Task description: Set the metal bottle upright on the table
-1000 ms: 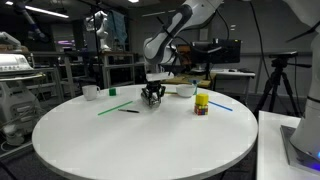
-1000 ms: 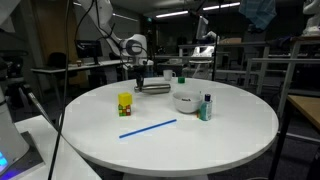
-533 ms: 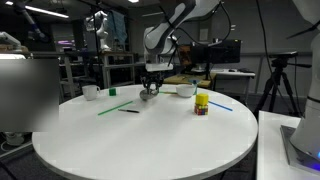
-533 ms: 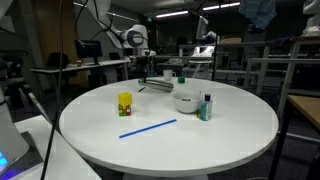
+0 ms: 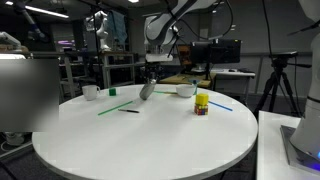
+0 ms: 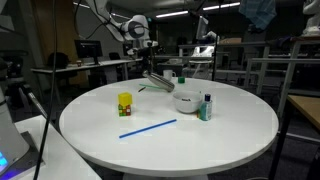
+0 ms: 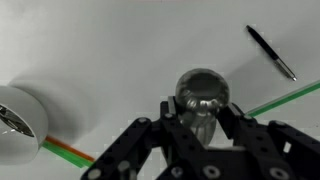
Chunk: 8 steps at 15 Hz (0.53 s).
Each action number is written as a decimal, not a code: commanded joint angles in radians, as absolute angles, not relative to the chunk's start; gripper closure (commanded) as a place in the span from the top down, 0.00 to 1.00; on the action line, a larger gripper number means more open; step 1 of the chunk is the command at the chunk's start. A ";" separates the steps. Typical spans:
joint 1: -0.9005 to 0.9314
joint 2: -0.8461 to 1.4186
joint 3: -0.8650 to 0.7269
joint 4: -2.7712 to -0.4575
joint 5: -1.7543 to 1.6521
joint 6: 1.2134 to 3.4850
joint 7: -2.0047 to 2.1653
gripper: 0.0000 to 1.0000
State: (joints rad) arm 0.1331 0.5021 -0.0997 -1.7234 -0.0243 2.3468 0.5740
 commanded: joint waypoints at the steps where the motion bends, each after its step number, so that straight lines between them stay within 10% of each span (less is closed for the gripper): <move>1: 0.145 0.473 -0.113 -1.698 -0.073 2.302 0.572 0.21; 8: 0.148 0.442 -0.125 -1.635 -0.164 2.301 0.575 0.21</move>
